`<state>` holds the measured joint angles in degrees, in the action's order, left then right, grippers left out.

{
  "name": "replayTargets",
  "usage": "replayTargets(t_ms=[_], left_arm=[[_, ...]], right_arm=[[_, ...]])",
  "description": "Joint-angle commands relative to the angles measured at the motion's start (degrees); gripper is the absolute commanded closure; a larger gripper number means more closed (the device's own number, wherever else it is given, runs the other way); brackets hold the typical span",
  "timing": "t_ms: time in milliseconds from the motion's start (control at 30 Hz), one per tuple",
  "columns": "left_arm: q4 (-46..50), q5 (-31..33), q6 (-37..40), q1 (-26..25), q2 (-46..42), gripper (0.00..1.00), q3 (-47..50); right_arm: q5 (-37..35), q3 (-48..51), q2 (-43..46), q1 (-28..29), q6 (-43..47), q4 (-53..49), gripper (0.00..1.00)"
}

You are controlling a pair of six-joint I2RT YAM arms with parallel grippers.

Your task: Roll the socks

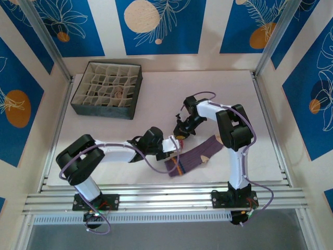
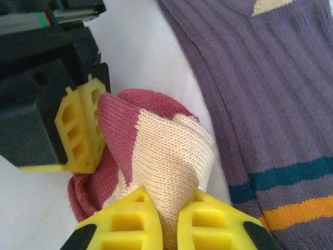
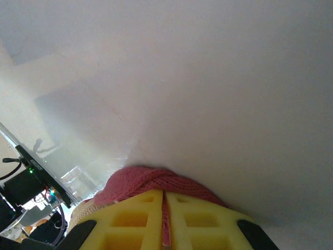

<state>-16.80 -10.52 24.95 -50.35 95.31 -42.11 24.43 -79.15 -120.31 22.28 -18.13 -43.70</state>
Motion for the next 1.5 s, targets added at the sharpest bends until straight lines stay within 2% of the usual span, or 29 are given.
replayTargets(t_ms=[0, 133, 400, 767, 900, 1000, 1200, 1300, 1367, 1467], left_arm=[[11.0, -3.6, -9.5, 0.4, 1.2, 1.00, -2.1], [15.9, -10.8, -15.7, 2.3, 4.0, 1.00, -4.8], [22.2, -24.8, -26.1, 9.9, 12.2, 1.00, -12.2], [24.1, -27.6, -26.3, 14.2, 18.8, 1.00, -18.2], [26.0, -28.3, -25.0, 15.2, 21.0, 0.96, -20.6], [26.2, -28.2, -24.6, 15.6, 21.9, 0.91, -21.7], [27.7, -27.4, -23.5, 15.9, 22.8, 0.78, -23.4], [27.6, -27.1, -23.4, 15.9, 22.6, 0.76, -23.0], [27.5, -26.7, -22.9, 15.9, 21.9, 0.75, -22.6], [24.9, -26.2, -21.9, 15.9, 19.6, 0.73, -20.5]], right_arm=[[-9.7, 3.3, -0.5, -2.1, -0.3, 1.1, 0.89], [-9.8, 5.6, 2.2, -2.9, -1.3, 3.2, 0.90], [-9.4, 11.5, 9.0, -4.1, -2.5, 7.8, 0.88], [-6.9, 20.9, 25.1, -7.0, -5.0, 16.4, 0.61], [-1.4, 24.7, 28.2, -6.4, -7.1, 20.4, 0.56], [-0.7, 25.3, 27.4, -4.5, -8.0, 21.1, 0.54], [-2.1, 23.1, 21.6, -0.6, -8.6, 20.5, 0.54], [-3.8, 20.7, 18.3, 0.8, -8.2, 18.4, 0.55], [-6.6, 19.3, 16.2, 1.2, -8.2, 15.9, 0.61], [-7.8, 18.6, 14.3, 1.1, -8.0, 14.1, 0.78]])
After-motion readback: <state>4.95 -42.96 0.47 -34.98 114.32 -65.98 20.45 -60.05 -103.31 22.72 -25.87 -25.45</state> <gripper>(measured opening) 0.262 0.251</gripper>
